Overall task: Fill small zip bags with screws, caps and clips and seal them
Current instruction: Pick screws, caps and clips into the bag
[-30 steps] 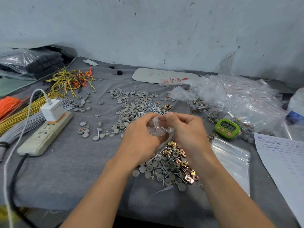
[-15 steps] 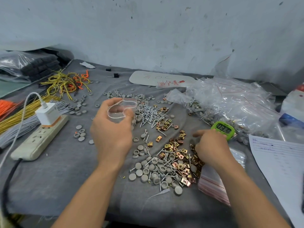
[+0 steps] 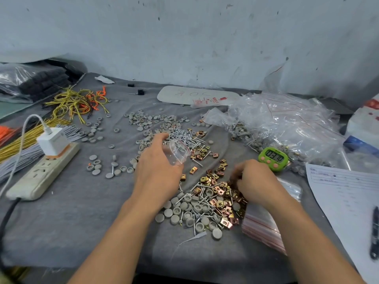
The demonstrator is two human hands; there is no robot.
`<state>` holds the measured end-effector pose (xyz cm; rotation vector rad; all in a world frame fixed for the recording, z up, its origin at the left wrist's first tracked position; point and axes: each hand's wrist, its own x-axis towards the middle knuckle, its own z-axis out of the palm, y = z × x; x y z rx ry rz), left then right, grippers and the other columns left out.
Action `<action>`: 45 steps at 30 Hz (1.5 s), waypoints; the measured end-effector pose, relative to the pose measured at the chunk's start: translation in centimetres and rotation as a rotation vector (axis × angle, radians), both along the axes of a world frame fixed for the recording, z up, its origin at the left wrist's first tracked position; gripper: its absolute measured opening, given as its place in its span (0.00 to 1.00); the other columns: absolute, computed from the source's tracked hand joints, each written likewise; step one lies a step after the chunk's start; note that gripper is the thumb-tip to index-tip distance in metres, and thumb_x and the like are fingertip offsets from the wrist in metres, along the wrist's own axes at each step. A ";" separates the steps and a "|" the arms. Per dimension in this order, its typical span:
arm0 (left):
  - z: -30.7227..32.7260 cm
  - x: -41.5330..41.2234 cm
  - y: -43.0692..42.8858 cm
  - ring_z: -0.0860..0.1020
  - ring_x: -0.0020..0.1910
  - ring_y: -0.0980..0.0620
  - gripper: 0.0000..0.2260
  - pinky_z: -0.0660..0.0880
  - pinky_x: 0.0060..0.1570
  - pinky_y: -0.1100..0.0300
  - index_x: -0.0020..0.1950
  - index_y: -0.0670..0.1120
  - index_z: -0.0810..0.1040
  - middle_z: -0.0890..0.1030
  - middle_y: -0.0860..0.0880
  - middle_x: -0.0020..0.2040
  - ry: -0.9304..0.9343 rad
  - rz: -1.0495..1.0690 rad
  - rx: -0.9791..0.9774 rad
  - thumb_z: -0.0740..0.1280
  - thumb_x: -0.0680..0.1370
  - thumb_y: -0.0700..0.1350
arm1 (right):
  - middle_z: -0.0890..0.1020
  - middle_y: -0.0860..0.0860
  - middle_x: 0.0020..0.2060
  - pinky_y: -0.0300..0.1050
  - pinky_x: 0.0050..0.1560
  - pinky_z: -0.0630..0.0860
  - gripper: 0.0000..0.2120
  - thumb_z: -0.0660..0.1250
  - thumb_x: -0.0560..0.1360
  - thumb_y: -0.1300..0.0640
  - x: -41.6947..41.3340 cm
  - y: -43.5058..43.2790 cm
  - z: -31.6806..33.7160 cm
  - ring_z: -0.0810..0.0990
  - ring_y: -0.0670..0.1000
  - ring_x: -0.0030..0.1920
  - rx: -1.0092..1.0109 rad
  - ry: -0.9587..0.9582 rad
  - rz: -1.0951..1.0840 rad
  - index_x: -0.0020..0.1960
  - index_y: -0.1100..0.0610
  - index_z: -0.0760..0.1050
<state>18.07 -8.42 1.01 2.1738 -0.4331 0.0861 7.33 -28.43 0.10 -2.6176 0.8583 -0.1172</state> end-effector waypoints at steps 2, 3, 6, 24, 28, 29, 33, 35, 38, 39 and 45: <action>0.0 -0.1 0.0 0.81 0.52 0.48 0.31 0.75 0.60 0.47 0.72 0.64 0.64 0.74 0.61 0.55 -0.005 -0.001 0.001 0.76 0.74 0.50 | 0.85 0.48 0.44 0.48 0.52 0.82 0.18 0.66 0.74 0.66 0.3 -0.2 0.2 0.83 0.50 0.46 0.027 -0.041 -0.049 0.38 0.44 0.80; 0.0 -0.2 0.0 0.81 0.52 0.48 0.31 0.75 0.60 0.47 0.72 0.64 0.65 0.74 0.61 0.55 -0.003 -0.001 0.003 0.76 0.75 0.50 | 0.85 0.49 0.46 0.48 0.53 0.82 0.17 0.66 0.75 0.66 0.6 -0.3 0.2 0.83 0.51 0.47 0.027 -0.076 -0.078 0.39 0.45 0.81; 0.0 -0.1 0.0 0.82 0.50 0.46 0.32 0.77 0.59 0.45 0.72 0.65 0.64 0.73 0.61 0.55 0.008 -0.009 0.008 0.76 0.74 0.48 | 0.85 0.52 0.56 0.51 0.57 0.80 0.19 0.64 0.78 0.67 1.8 -0.1 0.3 0.81 0.55 0.55 0.010 -0.130 -0.081 0.56 0.44 0.83; -0.5 0.7 0.2 0.81 0.52 0.48 0.31 0.77 0.58 0.46 0.71 0.65 0.65 0.77 0.59 0.58 0.000 -0.018 -0.009 0.76 0.74 0.48 | 0.81 0.51 0.45 0.46 0.38 0.71 0.12 0.69 0.77 0.58 2.8 0.0 -0.1 0.78 0.53 0.43 -0.055 -0.148 -0.113 0.42 0.47 0.70; -0.8 0.6 0.0 0.79 0.50 0.53 0.33 0.74 0.51 0.54 0.72 0.65 0.64 0.75 0.60 0.56 0.003 -0.050 -0.010 0.76 0.74 0.45 | 0.84 0.45 0.37 0.39 0.32 0.68 0.11 0.72 0.78 0.60 2.4 0.9 0.6 0.80 0.45 0.35 0.139 -0.437 -0.108 0.42 0.47 0.74; -0.8 0.5 0.0 0.76 0.50 0.57 0.33 0.72 0.48 0.56 0.71 0.66 0.64 0.75 0.62 0.56 -0.001 -0.057 -0.011 0.76 0.74 0.45 | 0.85 0.45 0.36 0.39 0.31 0.69 0.10 0.72 0.77 0.60 2.2 1.4 0.9 0.81 0.44 0.34 0.188 -0.479 -0.088 0.42 0.48 0.76; -0.7 0.2 -0.1 0.76 0.47 0.60 0.32 0.74 0.44 0.58 0.69 0.68 0.64 0.73 0.65 0.51 0.009 -0.094 -0.023 0.77 0.73 0.49 | 0.86 0.43 0.35 0.41 0.37 0.78 0.08 0.74 0.76 0.60 1.7 3.7 1.9 0.83 0.41 0.32 0.415 -0.628 0.015 0.42 0.48 0.82; -0.5 0.1 -0.2 0.77 0.46 0.61 0.33 0.71 0.40 0.65 0.68 0.69 0.65 0.75 0.65 0.50 -0.002 -0.117 -0.024 0.78 0.72 0.48 | 0.86 0.42 0.34 0.43 0.38 0.80 0.08 0.77 0.72 0.58 1.8 5.1 2.2 0.84 0.42 0.34 0.446 -0.683 0.045 0.41 0.46 0.84; -0.4 0.1 -0.2 0.77 0.41 0.64 0.37 0.68 0.31 0.71 0.67 0.69 0.67 0.76 0.64 0.48 -0.026 -0.142 -0.025 0.79 0.69 0.41 | 0.84 0.40 0.30 0.30 0.30 0.71 0.09 0.81 0.67 0.56 2.6 6.7 2.5 0.81 0.38 0.31 0.350 -0.709 0.027 0.35 0.45 0.84; -0.5 0.0 -0.1 0.77 0.41 0.65 0.38 0.69 0.32 0.72 0.68 0.69 0.68 0.76 0.64 0.47 -0.029 -0.159 -0.021 0.79 0.68 0.40 | 0.83 0.39 0.29 0.28 0.29 0.70 0.10 0.82 0.67 0.56 3.0 7.1 2.7 0.81 0.37 0.31 0.349 -0.702 0.039 0.34 0.45 0.84; -0.8 0.2 0.1 0.78 0.41 0.69 0.35 0.70 0.32 0.74 0.68 0.65 0.70 0.82 0.58 0.41 -0.030 -0.191 -0.060 0.71 0.69 0.35 | 0.81 0.41 0.26 0.30 0.28 0.69 0.10 0.74 0.75 0.59 4.9 9.2 2.5 0.76 0.39 0.28 0.313 -0.540 0.288 0.36 0.48 0.86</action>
